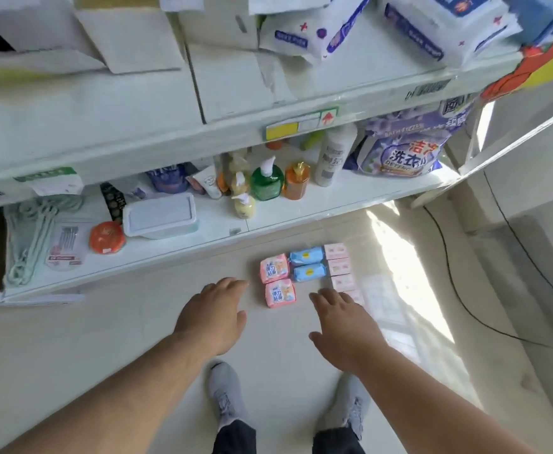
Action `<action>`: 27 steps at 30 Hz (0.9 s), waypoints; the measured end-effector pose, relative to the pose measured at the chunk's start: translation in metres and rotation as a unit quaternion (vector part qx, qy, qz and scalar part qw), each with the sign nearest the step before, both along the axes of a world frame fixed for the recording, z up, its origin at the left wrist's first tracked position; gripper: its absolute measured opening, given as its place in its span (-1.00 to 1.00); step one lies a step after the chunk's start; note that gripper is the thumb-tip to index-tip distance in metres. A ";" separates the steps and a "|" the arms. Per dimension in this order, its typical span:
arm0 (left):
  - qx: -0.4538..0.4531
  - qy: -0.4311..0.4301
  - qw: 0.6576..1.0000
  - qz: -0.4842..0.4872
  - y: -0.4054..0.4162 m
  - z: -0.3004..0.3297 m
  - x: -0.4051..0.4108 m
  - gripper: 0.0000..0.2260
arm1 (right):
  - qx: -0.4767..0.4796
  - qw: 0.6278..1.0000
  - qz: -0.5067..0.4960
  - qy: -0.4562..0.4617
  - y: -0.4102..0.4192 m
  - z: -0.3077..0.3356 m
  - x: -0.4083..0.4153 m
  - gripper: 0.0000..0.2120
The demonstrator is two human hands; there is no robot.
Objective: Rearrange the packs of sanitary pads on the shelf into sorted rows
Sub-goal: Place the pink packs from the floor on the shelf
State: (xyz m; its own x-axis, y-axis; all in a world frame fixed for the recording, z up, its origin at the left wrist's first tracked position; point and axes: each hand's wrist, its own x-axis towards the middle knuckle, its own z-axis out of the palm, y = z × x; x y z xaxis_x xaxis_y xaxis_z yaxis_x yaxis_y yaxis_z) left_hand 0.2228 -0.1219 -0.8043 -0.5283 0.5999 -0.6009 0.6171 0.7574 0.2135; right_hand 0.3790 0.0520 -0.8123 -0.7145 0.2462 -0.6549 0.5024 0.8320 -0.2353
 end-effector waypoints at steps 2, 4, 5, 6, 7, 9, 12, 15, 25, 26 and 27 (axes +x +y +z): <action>-0.004 0.001 1.000 0.012 0.005 -0.056 -0.004 -0.50 | 0.000 1.000 0.008 -0.002 0.010 -0.057 -0.002 -0.33; -0.011 0.003 1.000 0.015 0.010 -0.112 -0.008 -0.49 | 0.003 1.000 0.017 -0.004 0.017 -0.116 -0.004 -0.35; -0.014 0.004 1.000 0.015 0.012 -0.139 -0.011 -0.49 | 0.005 1.000 0.022 -0.005 0.019 -0.145 -0.007 -0.35; -0.015 0.006 1.000 0.014 0.014 -0.167 -0.014 -0.49 | 0.006 1.000 0.025 -0.007 0.020 -0.174 -0.009 -0.35; -0.015 0.009 1.000 0.014 0.016 -0.193 -0.018 -0.49 | 0.007 0.999 0.030 -0.008 0.021 -0.202 -0.013 -0.35; -0.014 0.016 1.000 0.013 0.020 -0.245 -0.025 -0.48 | 0.009 0.999 0.046 -0.008 0.019 -0.255 -0.019 -0.36; -0.011 0.019 1.000 0.002 0.027 -0.313 -0.036 -0.46 | 0.023 0.996 0.087 -0.004 0.016 -0.325 -0.030 -0.36; -0.008 0.020 1.000 -0.017 0.034 -0.366 -0.043 -0.45 | 0.034 0.992 0.121 0.013 0.013 -0.384 -0.039 -0.34; 0.013 0.012 0.999 -0.028 0.047 -0.443 -0.055 -0.38 | 0.093 0.986 0.127 0.050 0.011 -0.460 -0.019 -0.44; 0.015 0.014 0.999 -0.031 0.048 -0.445 -0.055 -0.38 | 0.091 0.986 0.124 0.057 0.012 -0.461 -0.016 -0.44; 0.018 0.015 0.999 -0.034 0.050 -0.447 -0.056 -0.38 | 0.091 0.986 0.124 0.068 0.013 -0.463 -0.013 -0.43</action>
State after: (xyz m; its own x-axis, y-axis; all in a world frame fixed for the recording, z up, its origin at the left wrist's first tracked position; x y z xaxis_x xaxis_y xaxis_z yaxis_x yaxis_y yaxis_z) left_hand 0.1666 -0.0715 -1.2518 -0.5028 0.6556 -0.5634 0.6736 0.7056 0.2199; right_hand 0.3664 0.0646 -1.2755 -0.8452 0.1581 -0.5106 0.2528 0.9599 -0.1213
